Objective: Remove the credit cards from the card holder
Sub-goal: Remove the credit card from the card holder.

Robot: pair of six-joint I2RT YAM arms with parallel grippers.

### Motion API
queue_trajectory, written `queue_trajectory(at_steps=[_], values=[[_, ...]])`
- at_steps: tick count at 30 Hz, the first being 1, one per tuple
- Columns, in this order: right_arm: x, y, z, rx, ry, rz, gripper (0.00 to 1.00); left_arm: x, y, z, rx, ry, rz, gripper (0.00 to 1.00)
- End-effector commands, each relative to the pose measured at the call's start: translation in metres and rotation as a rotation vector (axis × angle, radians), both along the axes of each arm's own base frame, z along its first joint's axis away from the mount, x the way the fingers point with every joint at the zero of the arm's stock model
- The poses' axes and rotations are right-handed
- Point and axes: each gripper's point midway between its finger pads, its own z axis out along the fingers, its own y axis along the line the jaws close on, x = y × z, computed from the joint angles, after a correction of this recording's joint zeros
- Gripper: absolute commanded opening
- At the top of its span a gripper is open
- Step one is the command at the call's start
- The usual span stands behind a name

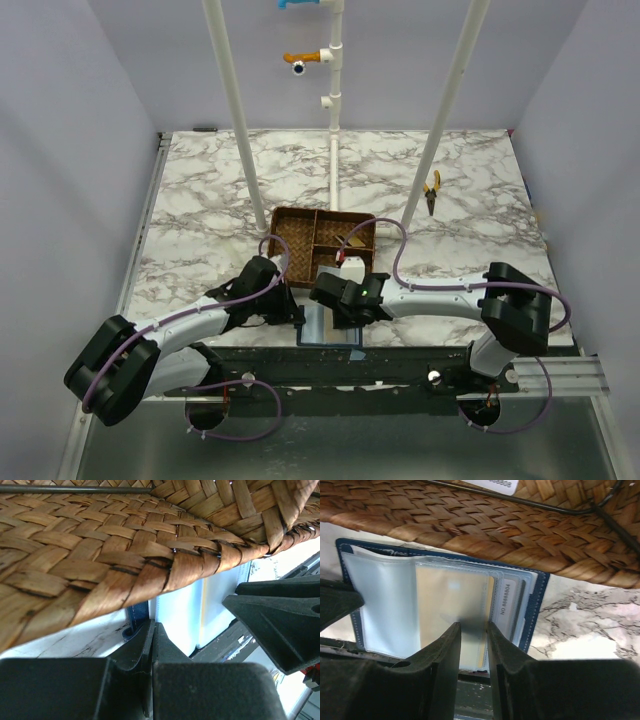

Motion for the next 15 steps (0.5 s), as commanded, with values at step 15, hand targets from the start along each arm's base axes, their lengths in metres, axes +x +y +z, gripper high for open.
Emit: queue_trajectory(at_steps=[15], values=[[-0.005,0.023,-0.002,0.134,0.018,0.001,0.25,-0.011,0.015,-0.003,0.075,0.006,-0.028,0.0]])
